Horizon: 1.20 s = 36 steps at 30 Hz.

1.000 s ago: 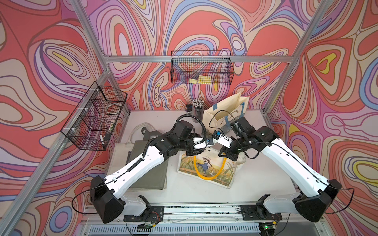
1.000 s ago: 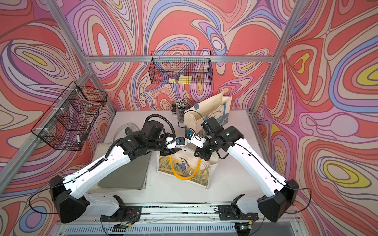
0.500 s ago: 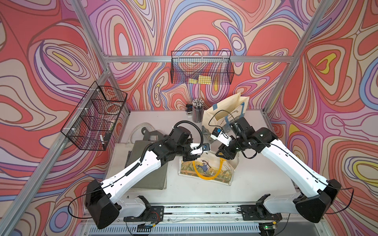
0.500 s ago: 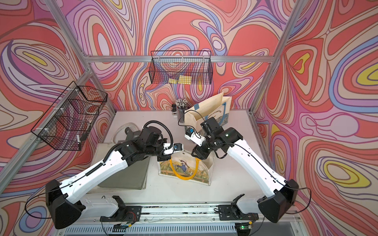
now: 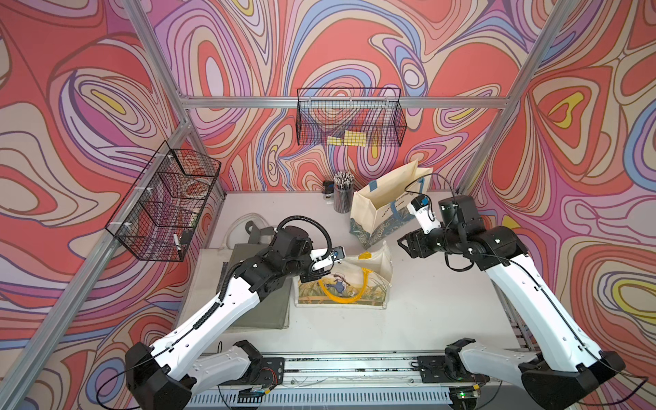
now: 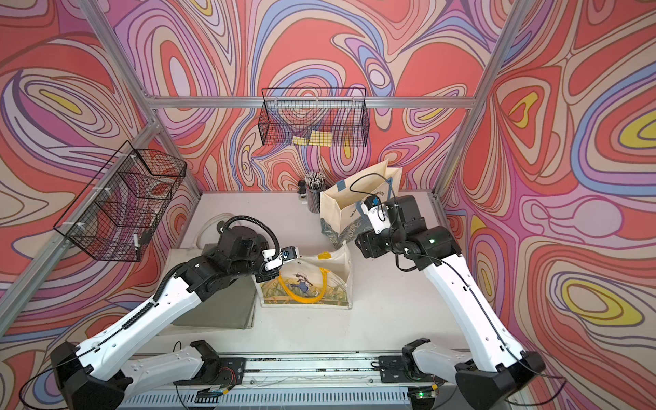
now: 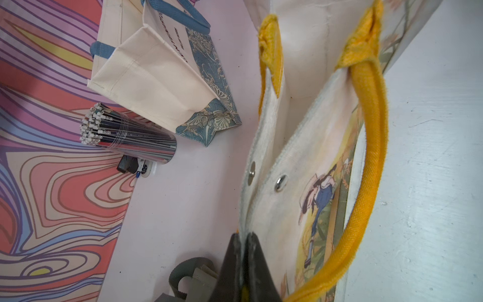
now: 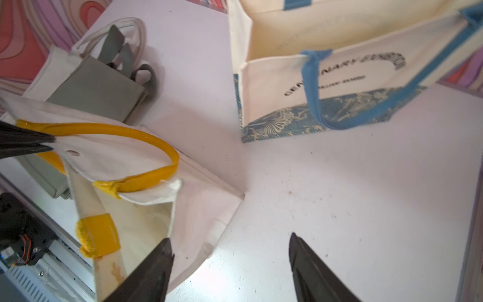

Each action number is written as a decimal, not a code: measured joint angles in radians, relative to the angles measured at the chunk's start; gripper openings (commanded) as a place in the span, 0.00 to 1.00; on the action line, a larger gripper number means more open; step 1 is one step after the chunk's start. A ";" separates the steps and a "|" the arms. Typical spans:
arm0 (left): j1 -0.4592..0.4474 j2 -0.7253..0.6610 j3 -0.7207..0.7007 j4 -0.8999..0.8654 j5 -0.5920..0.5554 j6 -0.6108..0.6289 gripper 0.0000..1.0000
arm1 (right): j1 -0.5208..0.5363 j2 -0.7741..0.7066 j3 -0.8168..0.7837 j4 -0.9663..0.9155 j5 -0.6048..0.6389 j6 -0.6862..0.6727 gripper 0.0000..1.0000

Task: Put away the canvas bag
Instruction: Press the canvas bag.

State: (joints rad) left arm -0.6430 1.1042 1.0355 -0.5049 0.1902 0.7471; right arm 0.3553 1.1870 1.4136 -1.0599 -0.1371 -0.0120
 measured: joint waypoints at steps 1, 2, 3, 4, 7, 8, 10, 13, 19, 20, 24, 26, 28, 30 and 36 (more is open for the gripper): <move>0.003 -0.004 0.000 -0.003 -0.005 0.000 0.00 | -0.003 -0.001 -0.017 -0.006 0.003 0.025 0.72; 0.004 -0.009 -0.002 -0.004 -0.008 0.000 0.00 | -0.003 0.000 -0.040 -0.011 0.002 0.051 0.72; 0.007 -0.014 -0.002 -0.008 -0.009 0.000 0.00 | -0.003 0.004 -0.068 -0.016 0.002 0.080 0.71; 0.008 -0.017 -0.003 -0.011 -0.008 0.000 0.01 | -0.003 0.008 -0.092 -0.021 0.000 0.105 0.70; 0.008 -0.026 -0.003 -0.026 -0.003 0.000 0.10 | -0.003 0.014 -0.176 -0.029 -0.014 0.174 0.69; 0.008 -0.027 -0.003 -0.029 0.001 0.000 0.14 | -0.003 0.013 -0.204 -0.027 -0.024 0.195 0.68; 0.008 -0.028 -0.003 -0.033 0.011 0.000 0.18 | -0.003 0.013 -0.251 -0.006 -0.052 0.230 0.67; 0.008 -0.027 -0.002 -0.042 0.030 0.001 0.32 | -0.003 0.013 -0.296 0.040 -0.105 0.270 0.65; 0.008 0.004 0.045 -0.080 0.076 0.002 0.54 | 0.002 0.019 -0.303 0.142 -0.196 0.314 0.65; 0.008 0.011 0.056 -0.087 0.086 0.001 0.57 | 0.002 0.021 -0.303 0.155 -0.204 0.317 0.65; 0.005 0.039 0.116 -0.109 0.119 0.001 0.65 | 0.004 0.026 -0.303 0.183 -0.222 0.316 0.65; -0.008 0.060 0.166 -0.125 0.130 0.001 0.68 | 0.004 0.030 -0.310 0.196 -0.229 0.314 0.65; -0.027 0.087 0.217 -0.143 0.146 0.001 0.69 | 0.004 0.034 -0.324 0.207 -0.238 0.312 0.65; -0.047 0.119 0.266 -0.155 0.163 0.001 0.71 | 0.004 0.034 -0.342 0.220 -0.250 0.309 0.65; -0.090 0.248 0.365 -0.187 0.204 -0.001 0.79 | 0.005 0.028 -0.391 0.288 -0.300 0.285 0.66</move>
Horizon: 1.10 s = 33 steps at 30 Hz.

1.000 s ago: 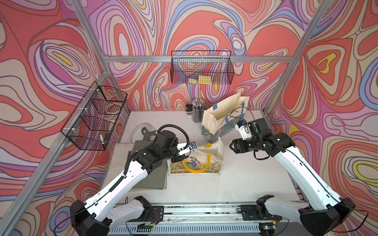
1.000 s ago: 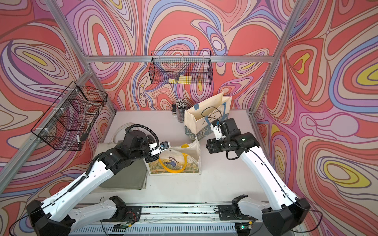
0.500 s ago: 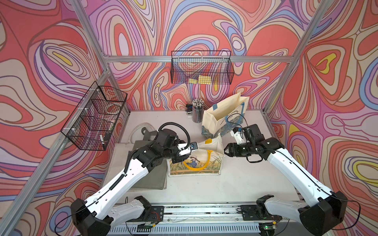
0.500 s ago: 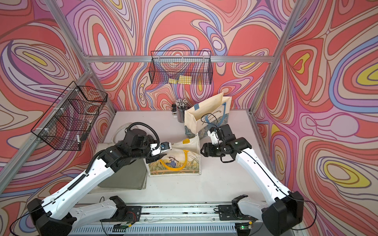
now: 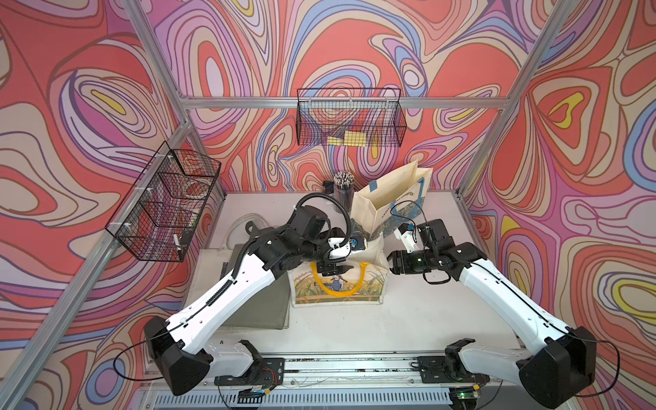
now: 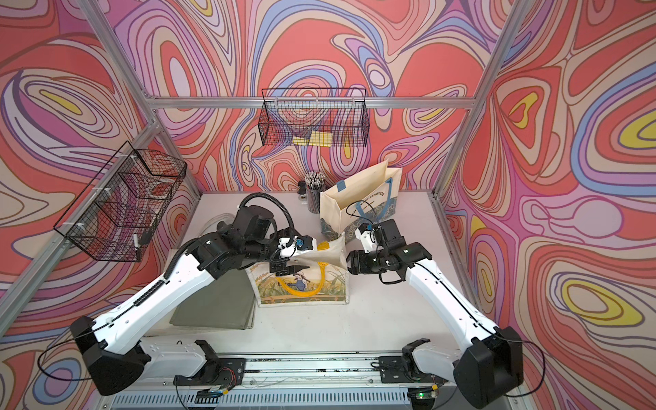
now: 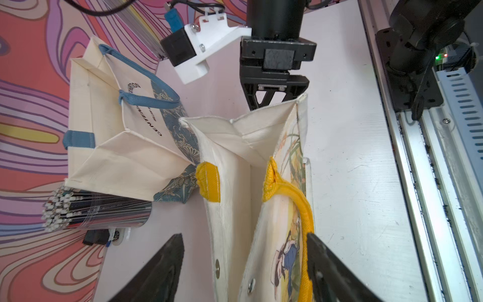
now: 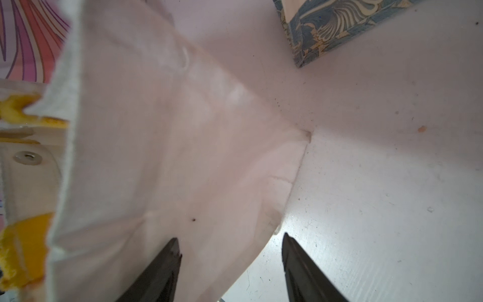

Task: Put away the canvas bag
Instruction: Press the canvas bag.

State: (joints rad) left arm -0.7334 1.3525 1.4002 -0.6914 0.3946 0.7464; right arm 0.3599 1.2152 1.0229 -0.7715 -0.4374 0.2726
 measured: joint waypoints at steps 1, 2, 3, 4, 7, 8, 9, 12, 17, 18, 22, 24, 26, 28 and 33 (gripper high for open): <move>-0.003 0.025 0.012 -0.009 0.005 0.000 0.80 | 0.000 -0.004 -0.008 0.016 -0.010 -0.008 0.66; -0.007 0.046 0.022 -0.018 0.008 0.000 0.82 | 0.000 -0.010 -0.017 0.032 -0.021 -0.019 0.66; -0.009 0.063 0.029 -0.024 0.010 0.000 0.85 | 0.000 -0.016 -0.026 0.046 -0.030 -0.028 0.66; -0.013 0.083 0.037 -0.029 0.012 -0.001 0.86 | 0.000 -0.022 -0.035 0.063 -0.040 -0.038 0.66; -0.020 0.121 0.057 -0.045 0.013 -0.003 0.87 | 0.000 -0.038 -0.068 0.118 -0.076 -0.070 0.67; -0.023 0.132 0.064 -0.047 0.013 -0.003 0.88 | 0.000 -0.041 -0.080 0.139 -0.089 -0.081 0.66; -0.026 0.140 0.071 -0.050 0.009 -0.003 0.88 | 0.000 -0.042 -0.090 0.157 -0.103 -0.090 0.66; -0.033 0.161 0.094 -0.057 0.003 -0.003 0.88 | 0.000 -0.042 -0.122 0.208 -0.138 -0.120 0.67; -0.040 0.193 0.130 -0.077 0.002 -0.003 0.87 | 0.000 -0.039 -0.145 0.278 -0.176 -0.169 0.67; -0.042 0.203 0.138 -0.084 0.002 -0.003 0.87 | 0.000 -0.039 -0.150 0.297 -0.182 -0.177 0.68; -0.046 0.237 0.150 -0.098 0.010 -0.006 0.86 | 0.000 -0.051 -0.200 0.395 -0.199 -0.195 0.73; -0.047 0.252 0.156 -0.106 0.016 -0.006 0.86 | 0.000 -0.069 -0.231 0.440 -0.206 -0.196 0.74; -0.047 0.266 0.165 -0.110 0.023 -0.006 0.85 | 0.000 -0.088 -0.260 0.481 -0.208 -0.200 0.76; -0.048 0.280 0.177 -0.115 0.031 -0.006 0.84 | 0.000 -0.102 -0.285 0.523 -0.209 -0.202 0.78; -0.052 0.300 0.192 -0.119 0.050 -0.020 0.80 | 0.000 -0.114 -0.339 0.622 -0.204 -0.193 0.81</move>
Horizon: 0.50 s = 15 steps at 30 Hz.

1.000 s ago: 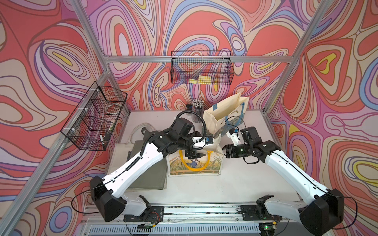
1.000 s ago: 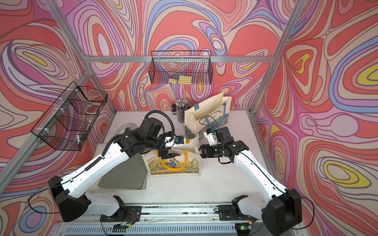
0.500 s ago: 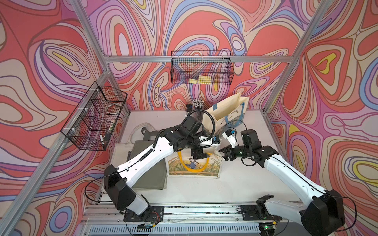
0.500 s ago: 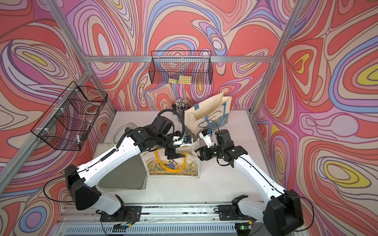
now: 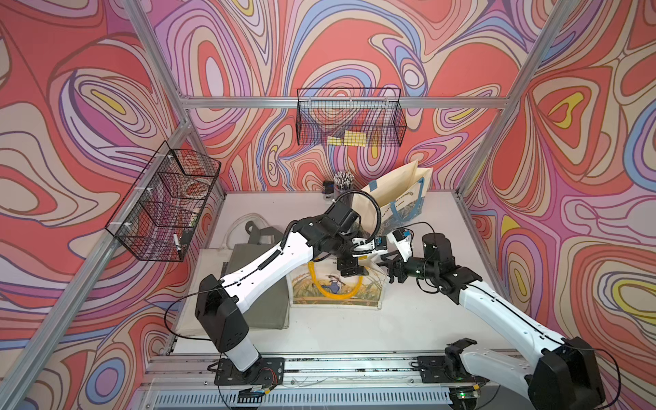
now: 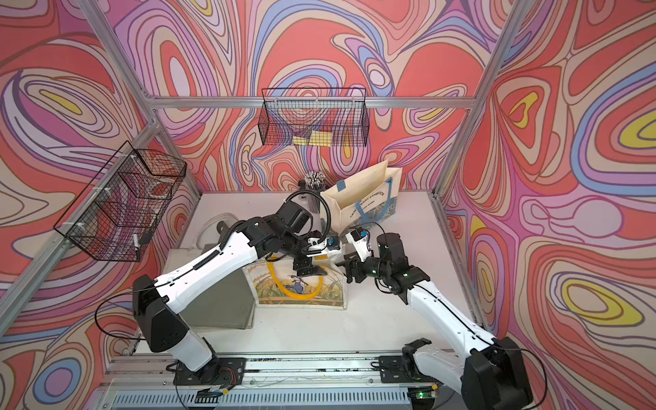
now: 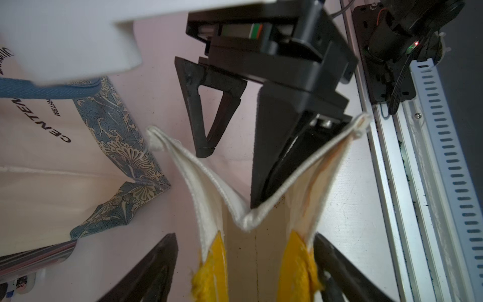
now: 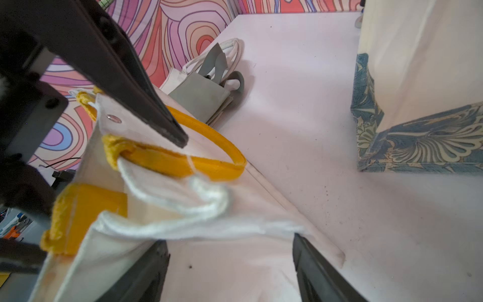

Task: Put away the canvas bag
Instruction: Press the canvas bag.

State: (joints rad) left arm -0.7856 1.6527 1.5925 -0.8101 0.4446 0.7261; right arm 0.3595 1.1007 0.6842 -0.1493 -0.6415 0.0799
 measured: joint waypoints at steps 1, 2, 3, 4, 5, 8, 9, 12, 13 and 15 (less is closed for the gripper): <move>-0.001 0.000 0.000 0.000 0.004 -0.003 0.80 | 0.000 -0.002 -0.007 0.017 0.005 0.006 0.82; -0.001 0.000 0.001 0.000 0.008 -0.005 0.79 | 0.000 -0.003 -0.010 0.030 0.009 0.010 0.83; -0.001 0.000 0.002 0.000 0.013 -0.009 0.78 | 0.000 -0.003 -0.010 0.039 0.016 0.014 0.86; -0.003 0.000 0.003 0.000 0.018 -0.013 0.76 | 0.000 -0.002 -0.010 0.047 0.021 0.018 0.88; -0.004 0.002 0.005 0.000 0.022 -0.016 0.74 | 0.000 -0.002 -0.010 0.054 0.028 0.021 0.93; -0.012 0.012 0.020 0.000 0.031 -0.023 0.66 | 0.000 0.002 -0.008 0.059 0.050 0.032 0.93; -0.014 0.017 0.024 -0.001 0.031 -0.023 0.64 | 0.000 0.003 -0.005 0.052 0.057 0.034 0.93; -0.018 0.031 0.032 0.000 0.034 -0.024 0.57 | 0.007 0.005 0.016 0.019 0.087 0.029 0.93; -0.019 0.035 0.033 0.001 0.035 -0.026 0.54 | 0.009 0.005 0.022 0.009 0.098 0.025 0.92; -0.020 0.045 0.039 0.001 0.035 -0.027 0.46 | 0.016 0.005 0.028 -0.004 0.117 0.017 0.92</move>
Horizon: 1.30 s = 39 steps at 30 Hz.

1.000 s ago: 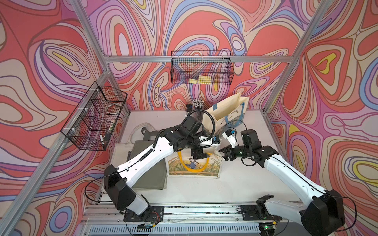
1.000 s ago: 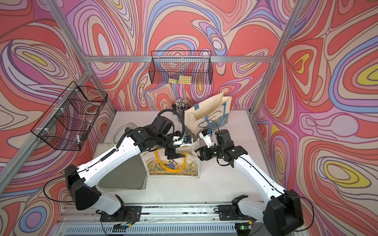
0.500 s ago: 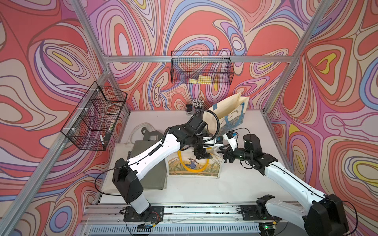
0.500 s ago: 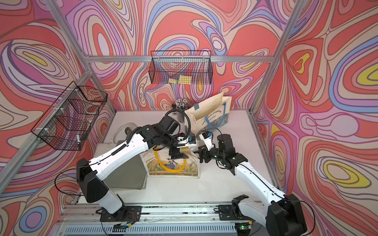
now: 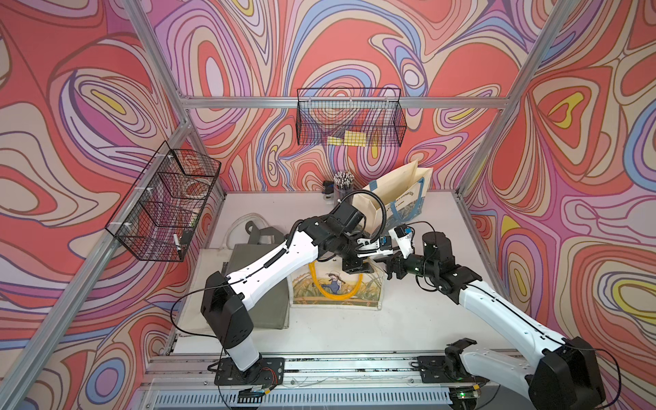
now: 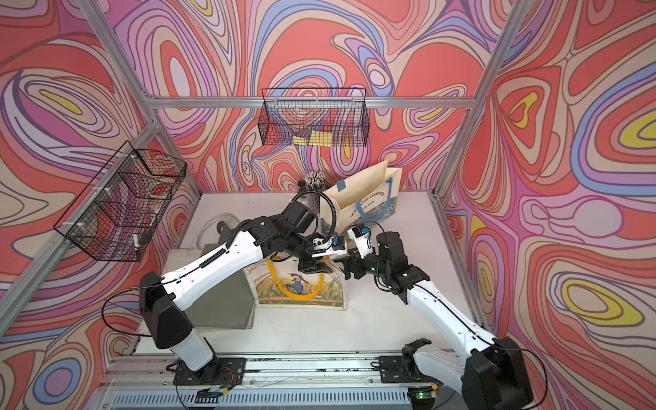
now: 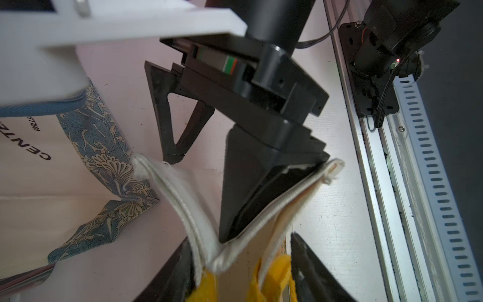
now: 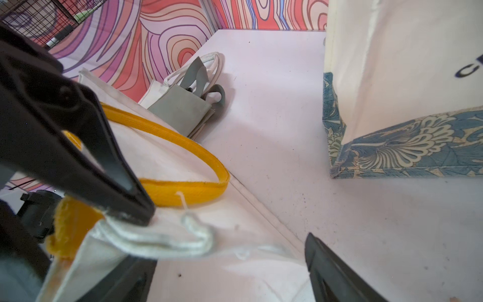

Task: Put away the canvas bag
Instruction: Press the canvas bag.

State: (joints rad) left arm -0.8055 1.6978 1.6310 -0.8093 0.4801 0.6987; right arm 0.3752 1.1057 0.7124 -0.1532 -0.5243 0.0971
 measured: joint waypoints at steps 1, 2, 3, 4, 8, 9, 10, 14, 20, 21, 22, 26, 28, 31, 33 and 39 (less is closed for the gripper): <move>0.000 0.004 0.005 0.000 0.000 0.000 0.43 | 0.002 0.000 0.000 -0.005 0.010 -0.003 0.91; 0.000 0.009 0.009 0.000 -0.001 0.000 0.39 | 0.004 0.000 0.000 -0.013 0.022 -0.004 0.91; 0.000 0.012 0.011 0.000 -0.001 0.000 0.36 | 0.006 0.001 0.000 -0.022 0.035 -0.006 0.91; 0.000 0.013 0.011 0.000 -0.001 0.000 0.34 | 0.007 0.002 0.000 -0.028 0.047 -0.006 0.90; 0.000 0.014 0.011 0.000 -0.002 0.000 0.23 | 0.008 0.003 0.000 -0.053 0.092 -0.010 0.90; 0.000 0.014 0.011 0.000 -0.002 0.000 0.18 | 0.008 0.003 0.002 -0.059 0.100 -0.011 0.90; 0.000 0.014 0.011 0.000 -0.002 0.001 0.15 | 0.008 0.003 0.002 -0.064 0.108 -0.013 0.90; 0.000 0.015 0.011 0.000 -0.010 0.005 0.00 | 0.011 0.008 0.015 -0.103 0.142 -0.026 0.91; 0.000 0.015 0.011 0.000 -0.013 0.008 0.00 | 0.013 0.018 0.053 -0.182 0.220 -0.068 0.94; -0.001 0.015 0.011 0.000 -0.013 0.008 0.00 | 0.013 0.016 0.056 -0.195 0.240 -0.084 0.95; -0.001 0.014 0.011 0.000 -0.013 0.008 0.00 | 0.013 0.011 0.056 -0.207 0.253 -0.098 0.96; -0.003 -0.009 0.011 -0.013 -0.018 0.016 0.00 | 0.012 -0.076 0.053 -0.267 0.301 -0.176 0.98; -0.003 -0.043 0.002 -0.014 -0.020 0.032 0.00 | 0.012 -0.149 0.049 -0.284 0.298 -0.224 0.98; -0.003 -0.134 -0.042 -0.009 -0.021 0.060 0.00 | 0.012 -0.249 0.049 -0.316 0.274 -0.287 0.98; 0.000 -0.206 -0.084 0.009 -0.021 0.076 0.00 | 0.012 -0.297 0.050 -0.342 0.244 -0.310 0.98; 0.029 -0.330 -0.166 0.068 -0.003 0.087 0.00 | 0.012 -0.433 0.052 -0.375 0.057 -0.352 0.98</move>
State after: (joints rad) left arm -0.7769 1.3674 1.4654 -0.7414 0.4767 0.7860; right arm 0.3874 0.6724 0.7643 -0.5278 -0.4671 -0.2550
